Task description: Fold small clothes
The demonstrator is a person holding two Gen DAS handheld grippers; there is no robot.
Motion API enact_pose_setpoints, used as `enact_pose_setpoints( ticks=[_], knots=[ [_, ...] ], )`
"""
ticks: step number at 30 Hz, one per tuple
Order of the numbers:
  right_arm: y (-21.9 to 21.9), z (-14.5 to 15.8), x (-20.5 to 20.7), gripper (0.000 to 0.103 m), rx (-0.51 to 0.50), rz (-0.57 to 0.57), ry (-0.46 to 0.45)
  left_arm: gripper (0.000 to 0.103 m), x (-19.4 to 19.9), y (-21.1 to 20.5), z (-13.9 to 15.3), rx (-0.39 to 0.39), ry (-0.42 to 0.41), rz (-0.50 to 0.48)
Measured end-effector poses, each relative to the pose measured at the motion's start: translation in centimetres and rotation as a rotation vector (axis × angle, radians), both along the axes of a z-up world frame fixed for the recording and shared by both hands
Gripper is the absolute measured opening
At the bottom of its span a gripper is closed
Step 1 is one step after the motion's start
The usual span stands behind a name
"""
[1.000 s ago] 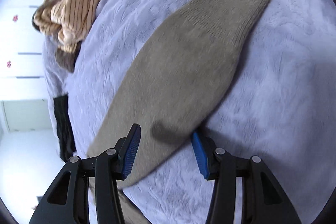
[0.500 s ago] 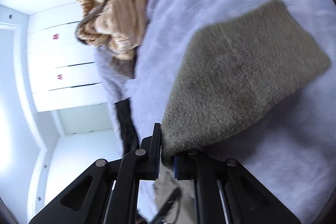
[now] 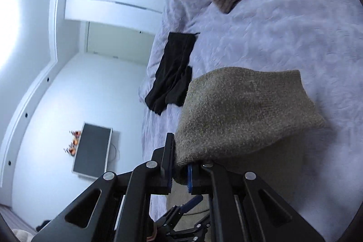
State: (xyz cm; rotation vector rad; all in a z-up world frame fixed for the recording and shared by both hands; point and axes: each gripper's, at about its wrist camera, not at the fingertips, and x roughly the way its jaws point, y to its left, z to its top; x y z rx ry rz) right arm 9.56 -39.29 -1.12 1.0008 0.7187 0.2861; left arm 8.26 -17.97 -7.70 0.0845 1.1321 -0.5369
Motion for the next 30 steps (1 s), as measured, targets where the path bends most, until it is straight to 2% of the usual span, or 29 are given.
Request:
enact_pose_setpoints(
  ticks=[3,7,10,14,16,17,18,20,23,24,25,26,27,28,30],
  knots=[
    [5.0,-0.6,2.7,0.01,-0.069,0.114,0.018,0.087,0.8,3.9,0.0,0.016,0.006,0.075],
    [12.6,-2.8,4.5,0.01,-0.226,0.282,0.074,0.087,1.5,9.1,-0.8,0.063,0.006,0.164],
    [17.6,-5.9,5.4,0.01,-0.347,0.414,0.147,0.087,1.6,12.3,-1.6,0.092,0.016,0.222],
    [21.0,-10.4,5.1,0.015,-0.471,0.491,0.281,0.087,1.6,15.4,-3.5,0.119,0.045,0.282],
    [21.0,-11.9,5.0,0.018,-0.491,0.481,0.362,0.087,1.4,16.4,-4.4,0.139,0.054,0.291],
    [20.7,-12.2,4.8,0.027,-0.491,0.466,0.376,0.087,1.3,16.5,-4.6,0.146,0.046,0.288],
    [20.1,-12.1,4.6,0.031,-0.477,0.441,0.376,0.087,1.2,16.5,-4.8,0.149,0.041,0.278],
    [18.5,-11.4,4.5,0.052,-0.425,0.371,0.367,0.087,1.2,16.5,-5.1,0.156,0.032,0.264],
    [15.3,-11.1,4.9,0.053,-0.28,0.207,0.376,0.087,1.1,16.7,-4.9,0.14,0.029,0.266],
    [14.1,-11.6,5.1,0.053,-0.207,0.142,0.392,0.087,1.2,17.1,-4.6,0.115,0.033,0.277],
    [12.9,-12.3,5.2,0.048,-0.121,0.086,0.407,0.087,1.1,17.4,-4.4,0.095,0.037,0.287],
    [12.3,-12.8,5.3,0.022,-0.05,0.046,0.418,0.087,1.0,18.0,-4.2,0.072,0.043,0.297],
    [11.8,-13.3,5.6,0.007,0.001,0.016,0.433,0.087,0.8,18.6,-4.0,0.054,0.05,0.306],
    [12.0,-13.0,6.0,0.007,-0.007,0.011,0.43,0.087,0.8,19.1,-3.6,0.043,0.053,0.313],
    [14.3,-10.7,7.3,0.007,-0.163,0.098,0.347,0.087,0.4,20.2,-3.2,0.025,0.05,0.32]
  ],
)
